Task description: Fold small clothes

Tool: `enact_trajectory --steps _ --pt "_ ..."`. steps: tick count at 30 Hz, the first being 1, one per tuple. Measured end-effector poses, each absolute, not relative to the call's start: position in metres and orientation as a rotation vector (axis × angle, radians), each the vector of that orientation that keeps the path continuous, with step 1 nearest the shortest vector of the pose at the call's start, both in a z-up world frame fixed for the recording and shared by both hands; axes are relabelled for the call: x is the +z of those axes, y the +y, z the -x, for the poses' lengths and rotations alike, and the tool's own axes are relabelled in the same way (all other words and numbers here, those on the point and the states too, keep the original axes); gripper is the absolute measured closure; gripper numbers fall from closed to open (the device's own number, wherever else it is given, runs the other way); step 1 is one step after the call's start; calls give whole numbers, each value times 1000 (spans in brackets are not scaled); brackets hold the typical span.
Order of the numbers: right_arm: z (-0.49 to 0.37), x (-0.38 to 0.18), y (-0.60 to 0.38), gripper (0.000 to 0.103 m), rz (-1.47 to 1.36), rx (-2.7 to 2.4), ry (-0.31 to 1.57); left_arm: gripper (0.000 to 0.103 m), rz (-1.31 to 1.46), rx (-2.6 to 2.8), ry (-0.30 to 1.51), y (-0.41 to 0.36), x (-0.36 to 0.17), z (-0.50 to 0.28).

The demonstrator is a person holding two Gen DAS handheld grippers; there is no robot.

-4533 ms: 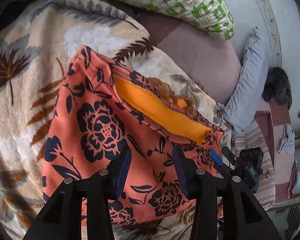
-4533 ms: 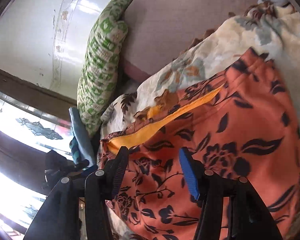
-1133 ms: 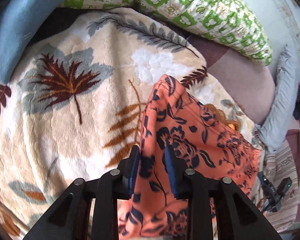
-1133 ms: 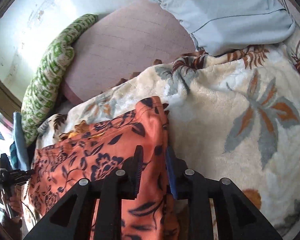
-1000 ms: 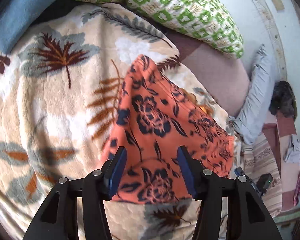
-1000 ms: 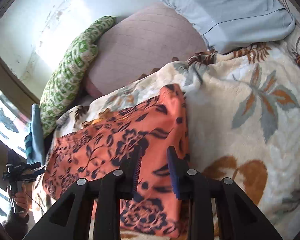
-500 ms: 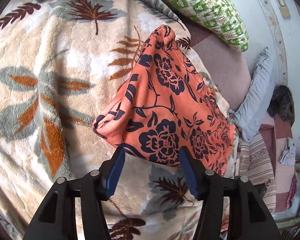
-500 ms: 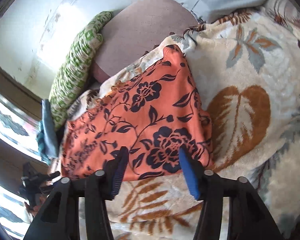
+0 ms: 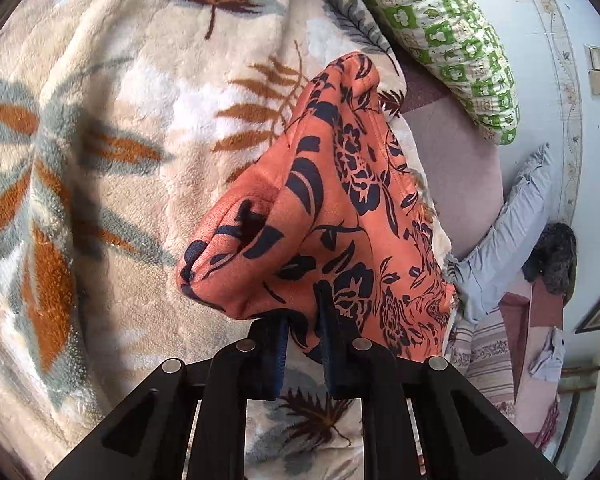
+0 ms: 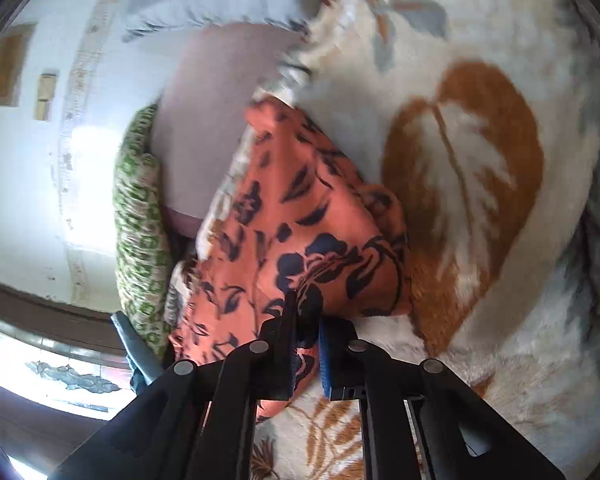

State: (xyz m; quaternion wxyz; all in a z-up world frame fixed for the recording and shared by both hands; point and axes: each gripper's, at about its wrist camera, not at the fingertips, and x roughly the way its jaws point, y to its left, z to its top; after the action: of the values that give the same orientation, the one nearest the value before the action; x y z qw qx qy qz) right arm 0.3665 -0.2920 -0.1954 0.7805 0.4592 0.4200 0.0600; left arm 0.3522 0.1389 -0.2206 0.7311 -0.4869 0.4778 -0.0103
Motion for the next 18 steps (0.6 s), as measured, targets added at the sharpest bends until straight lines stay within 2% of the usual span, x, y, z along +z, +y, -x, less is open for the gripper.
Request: enact_trajectory --steps 3,5,7,8,10,11,14,16,18 --pt "-368 -168 -293 96 -790 153 911 89 1045 35 1091 137 -232 -346" --pt "-372 -188 -294 96 -736 104 992 89 1094 52 1111 140 -248 -342" --pt "-369 -221 -296 96 -745 55 1096 89 1153 24 1092 146 -246 -335" --pt "-363 -227 -298 96 -785 56 1089 88 1143 6 1098 147 -242 -333" --pt "-355 -219 -299 83 -813 38 1054 88 1087 -51 1087 151 -229 -327" --pt "-352 -213 -299 82 -811 31 1064 86 1060 -94 1066 153 -220 -324" --pt "-337 -181 -298 82 -747 -21 996 68 997 -167 967 164 -191 -315" --pt "-329 -156 -290 81 -705 -8 898 48 947 -137 920 173 -174 -318" --pt "-335 -136 -270 76 -623 38 852 43 925 -107 907 180 -165 -322"
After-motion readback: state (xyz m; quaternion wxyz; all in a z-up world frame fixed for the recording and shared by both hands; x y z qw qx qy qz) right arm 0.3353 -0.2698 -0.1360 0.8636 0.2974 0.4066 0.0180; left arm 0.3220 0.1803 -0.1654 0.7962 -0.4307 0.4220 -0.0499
